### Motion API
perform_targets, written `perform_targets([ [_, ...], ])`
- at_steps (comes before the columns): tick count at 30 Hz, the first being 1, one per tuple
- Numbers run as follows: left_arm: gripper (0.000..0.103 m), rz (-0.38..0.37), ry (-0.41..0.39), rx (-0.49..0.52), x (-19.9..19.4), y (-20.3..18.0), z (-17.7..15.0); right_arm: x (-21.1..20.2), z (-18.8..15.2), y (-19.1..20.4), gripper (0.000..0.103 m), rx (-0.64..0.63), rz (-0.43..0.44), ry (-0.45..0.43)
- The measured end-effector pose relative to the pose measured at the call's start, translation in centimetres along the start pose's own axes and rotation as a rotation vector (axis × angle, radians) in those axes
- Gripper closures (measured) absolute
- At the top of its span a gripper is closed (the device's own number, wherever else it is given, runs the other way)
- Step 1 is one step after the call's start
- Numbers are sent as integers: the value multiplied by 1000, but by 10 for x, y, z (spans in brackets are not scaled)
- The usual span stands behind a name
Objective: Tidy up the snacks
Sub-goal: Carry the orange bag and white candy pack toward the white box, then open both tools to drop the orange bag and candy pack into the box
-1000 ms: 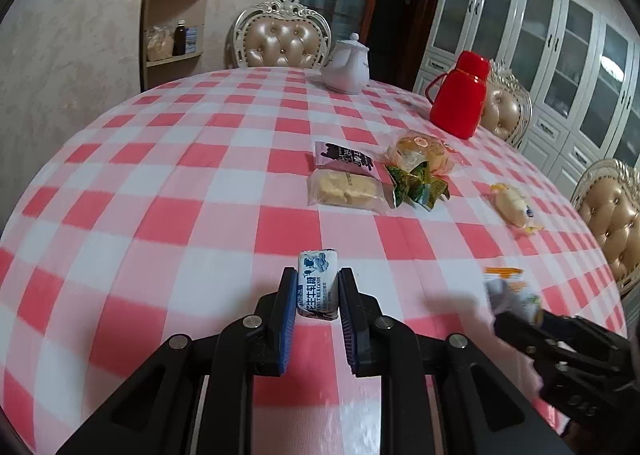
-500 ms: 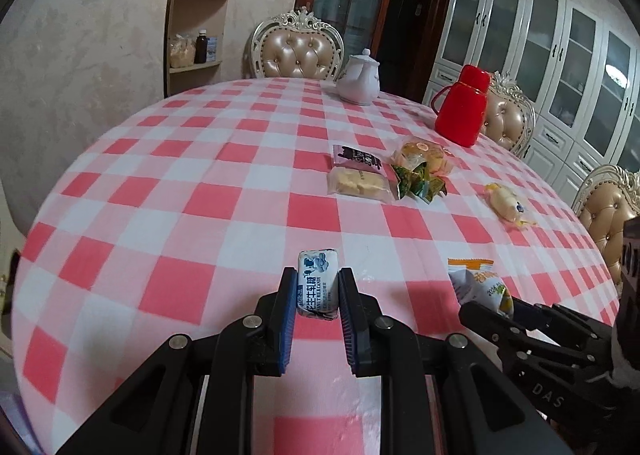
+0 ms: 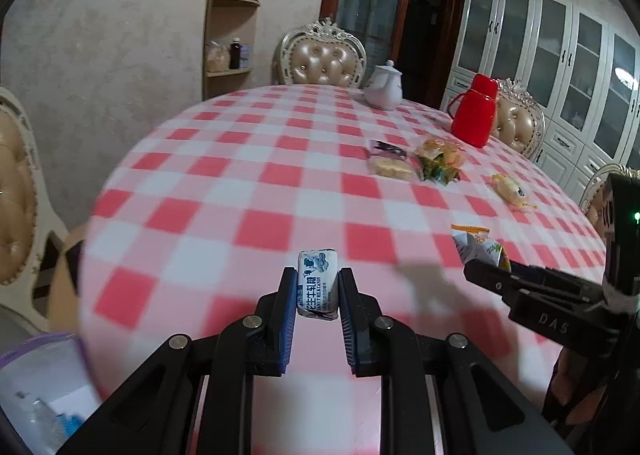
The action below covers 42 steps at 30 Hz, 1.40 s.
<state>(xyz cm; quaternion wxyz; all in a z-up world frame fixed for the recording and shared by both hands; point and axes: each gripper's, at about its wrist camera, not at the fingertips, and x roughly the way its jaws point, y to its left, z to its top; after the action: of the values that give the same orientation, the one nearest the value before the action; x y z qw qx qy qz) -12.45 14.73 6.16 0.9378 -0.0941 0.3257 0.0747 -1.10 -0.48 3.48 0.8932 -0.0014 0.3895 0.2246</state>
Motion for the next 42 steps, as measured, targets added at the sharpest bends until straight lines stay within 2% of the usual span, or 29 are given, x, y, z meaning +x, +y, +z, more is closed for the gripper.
perform_targets([
  [5, 82, 57, -11, -18, -31, 38, -17, -7, -15, 50, 59, -103, 90, 3],
  [13, 82, 194, -8, -18, -64, 90, -48, -17, -48, 135, 59, -261, 220, 23],
  [22, 82, 303, 20, -38, -91, 147, -71, -25, -104, 235, 59, -477, 344, 95],
  [28, 82, 380, 40, -25, -102, 168, -78, -26, -134, 276, 59, -593, 408, 139],
  [32, 80, 430, 49, -29, -105, 176, -79, -22, -150, 289, 56, -640, 435, 172],
  [33, 76, 448, 48, -41, -106, 177, -79, -21, -151, 290, 54, -645, 439, 176],
  [35, 50, 468, 45, -52, -107, 179, -78, -19, -152, 288, 46, -640, 425, 171],
  [37, 34, 492, 33, -47, -107, 176, -78, -18, -149, 283, 41, -620, 420, 167],
  [39, 32, 518, 27, -27, -105, 171, -77, -17, -141, 272, 40, -591, 410, 160],
  [42, 32, 514, 37, 0, -98, 161, -73, -20, -126, 249, 39, -550, 380, 134],
])
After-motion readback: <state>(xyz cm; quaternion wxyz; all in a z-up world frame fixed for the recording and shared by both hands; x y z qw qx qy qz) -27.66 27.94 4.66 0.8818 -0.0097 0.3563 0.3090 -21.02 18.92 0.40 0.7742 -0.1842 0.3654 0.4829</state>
